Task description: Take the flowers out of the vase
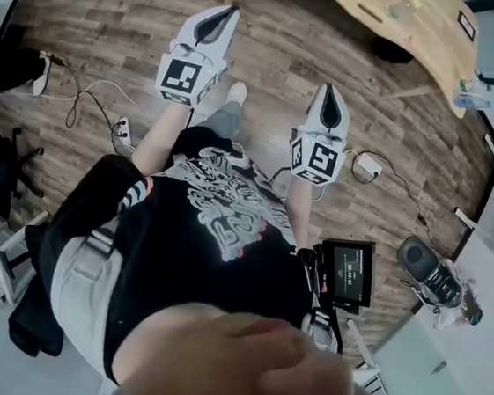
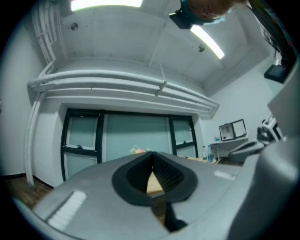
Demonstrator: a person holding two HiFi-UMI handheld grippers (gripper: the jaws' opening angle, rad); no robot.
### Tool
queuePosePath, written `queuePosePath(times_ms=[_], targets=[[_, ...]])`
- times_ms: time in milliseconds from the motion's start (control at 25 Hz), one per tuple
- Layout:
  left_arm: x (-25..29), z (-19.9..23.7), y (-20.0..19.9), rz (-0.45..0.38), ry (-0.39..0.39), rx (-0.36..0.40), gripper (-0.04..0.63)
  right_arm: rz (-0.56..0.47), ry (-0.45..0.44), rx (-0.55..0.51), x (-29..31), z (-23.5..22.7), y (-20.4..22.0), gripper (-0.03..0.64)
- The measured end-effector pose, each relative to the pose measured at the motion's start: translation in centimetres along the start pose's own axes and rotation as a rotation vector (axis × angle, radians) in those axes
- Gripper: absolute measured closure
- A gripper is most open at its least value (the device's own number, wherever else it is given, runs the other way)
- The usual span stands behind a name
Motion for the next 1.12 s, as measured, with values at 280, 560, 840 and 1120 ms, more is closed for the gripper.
queuePosePath(times_ms=[280,560,840,1120], targets=[[13.4,12.8,2.2,0.001,0.015,-0.033,0.606,0.015,-0.003,-0.004,18.1,0.0,-1.9,0.618],[21.6,18.8,4.5,0.024,0.041,-0.052,0.606,0.041,-0.008,-0.017,27.6,-0.3,-2.0,0.618],[27.8,22.7,7.5,0.074,0.060,-0.125,0.595,0.055,-0.064,-0.004,34.3,-0.5,-0.9,0.618],[32.3,25.0,9.9,0.113,0.078,-0.144,0.551,0.061,-0.095,-0.009,40.4,-0.6,-0.5,0.618]])
Point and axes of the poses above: the fingertips, and each gripper's own axes: x forward along the fingers, z to its left, y out of its underside, the point moved 2 cm from there along -x, backward along the fingers, and after that the axes turned 12 degrees about y, right-handed, at the moved point
